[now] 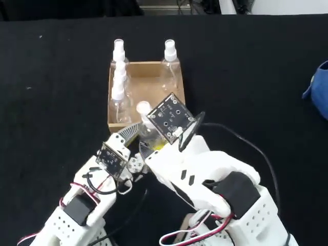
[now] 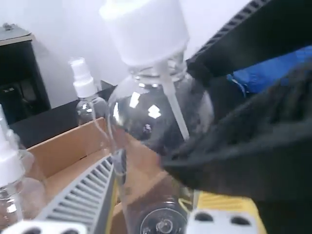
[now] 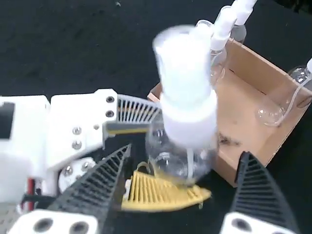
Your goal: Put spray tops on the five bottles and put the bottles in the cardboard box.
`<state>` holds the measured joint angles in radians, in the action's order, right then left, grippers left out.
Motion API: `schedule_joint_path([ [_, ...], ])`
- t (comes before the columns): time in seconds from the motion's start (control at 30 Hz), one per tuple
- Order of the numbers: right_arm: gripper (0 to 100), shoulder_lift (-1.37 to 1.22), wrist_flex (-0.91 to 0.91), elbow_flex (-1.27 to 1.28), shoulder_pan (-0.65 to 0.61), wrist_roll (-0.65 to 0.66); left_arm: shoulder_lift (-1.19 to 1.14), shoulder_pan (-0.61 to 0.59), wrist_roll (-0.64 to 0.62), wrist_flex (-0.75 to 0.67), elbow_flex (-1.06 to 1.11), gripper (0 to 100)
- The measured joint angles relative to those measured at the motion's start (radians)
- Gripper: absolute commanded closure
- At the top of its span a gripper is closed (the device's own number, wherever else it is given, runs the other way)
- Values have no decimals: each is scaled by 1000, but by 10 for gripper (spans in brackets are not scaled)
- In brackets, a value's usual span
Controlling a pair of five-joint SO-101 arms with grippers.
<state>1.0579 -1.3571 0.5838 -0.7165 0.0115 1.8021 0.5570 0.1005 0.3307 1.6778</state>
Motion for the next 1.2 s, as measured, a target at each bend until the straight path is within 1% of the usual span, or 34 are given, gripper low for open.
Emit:
schedule_joint_path([
  [0.1, 694, 0, 0, 9, 0, 3, 0, 40, 0, 0, 0, 970],
  [0.4, 704, 0, 0, 57, 0, 9, 0, 48, 0, 0, 0, 970],
  [0.43, 729, 0, 0, 60, 0, 28, 0, 48, 0, 0, 0, 970],
  [0.53, 855, 8, 3, 78, 2, 92, -2, 48, 0, 0, 0, 970],
  [0.63, 982, 17, 3, 80, 29, 114, -2, 52, 0, 0, 0, 970],
  [0.67, 991, 17, 6, 80, 43, 118, -2, 52, 0, 0, 0, 970],
  [0.7, 978, 21, 8, 80, 55, 120, -2, 52, 0, 0, 0, 970],
  [0.8, 988, 91, 21, 84, 84, 121, -2, 58, 0, 0, 0, 968],
  [0.93, 988, 187, 48, 149, 89, 121, 14, 61, 2, -9, 0, 964],
  [0.97, 988, 203, 57, 172, 89, 121, 14, 61, 2, -6, 0, 948],
  [1.1, 988, 236, 83, 219, 89, 121, 0, 61, 0, -6, 0, 798],
  [1.13, 988, 239, 86, 219, 89, 121, 0, 61, 0, -6, 0, 786],
  [1.2, 988, 239, 89, 219, 87, 118, 0, 60, 0, -6, 0, 794],
])
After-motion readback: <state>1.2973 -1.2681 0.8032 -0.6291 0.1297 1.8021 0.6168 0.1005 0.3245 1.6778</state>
